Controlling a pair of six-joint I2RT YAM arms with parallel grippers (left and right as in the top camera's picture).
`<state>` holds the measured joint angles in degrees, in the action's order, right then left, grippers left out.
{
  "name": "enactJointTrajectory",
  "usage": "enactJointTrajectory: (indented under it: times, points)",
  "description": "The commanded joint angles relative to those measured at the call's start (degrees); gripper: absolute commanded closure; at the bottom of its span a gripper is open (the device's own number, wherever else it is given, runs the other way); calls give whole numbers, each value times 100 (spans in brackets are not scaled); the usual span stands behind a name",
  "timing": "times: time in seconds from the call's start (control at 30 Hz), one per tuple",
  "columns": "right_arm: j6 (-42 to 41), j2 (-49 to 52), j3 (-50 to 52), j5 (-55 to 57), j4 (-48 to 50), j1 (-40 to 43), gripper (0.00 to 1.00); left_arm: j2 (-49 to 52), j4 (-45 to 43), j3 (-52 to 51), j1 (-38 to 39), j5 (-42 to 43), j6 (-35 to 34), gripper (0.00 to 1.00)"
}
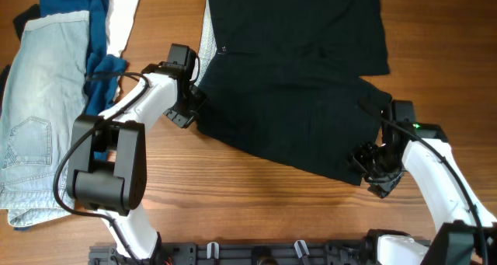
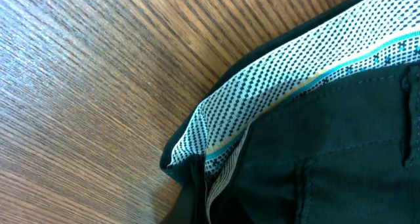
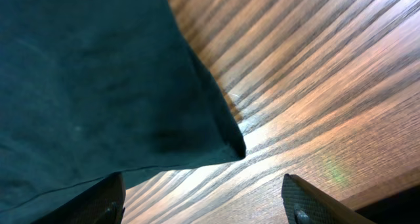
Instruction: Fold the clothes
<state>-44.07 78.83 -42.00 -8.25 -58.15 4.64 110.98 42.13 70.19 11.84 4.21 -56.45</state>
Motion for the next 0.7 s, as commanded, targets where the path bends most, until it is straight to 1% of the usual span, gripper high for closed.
enactJointTrajectory:
  times: [0.0,0.1,0.17,0.3,0.4,0.47,0.53,0.6,0.63,0.67]
  points:
    - [-131,173,31,-343,50,-74,23,-136,-15,-76,-7,-105,74,96]
    - [-170,221,42,-358,11,-402,23,-136,28,-76,-7,-105,76,96]
    - [-413,295,46,-205,140,-610,23,-136,50,-76,-7,-105,76,96]
    - [-455,649,46,-177,361,-772,24,-133,70,-76,-7,-105,76,96]
    - [-767,1095,46,203,743,-802,25,-136,116,-76,-7,-107,76,96]
    - [-1113,1231,46,525,837,-800,28,-136,203,-76,-7,-107,76,96]
    - [-1279,1231,46,822,898,-800,44,-133,247,-76,-7,-107,76,96]
    - [-1292,1231,46,979,942,-758,70,-136,291,-76,-7,-105,76,96]
    - [-1287,1231,44,1005,957,-713,79,-136,339,-76,-7,-105,74,96]
    - [-1182,1231,44,1005,1016,-651,96,-136,433,-76,-7,-105,87,96]
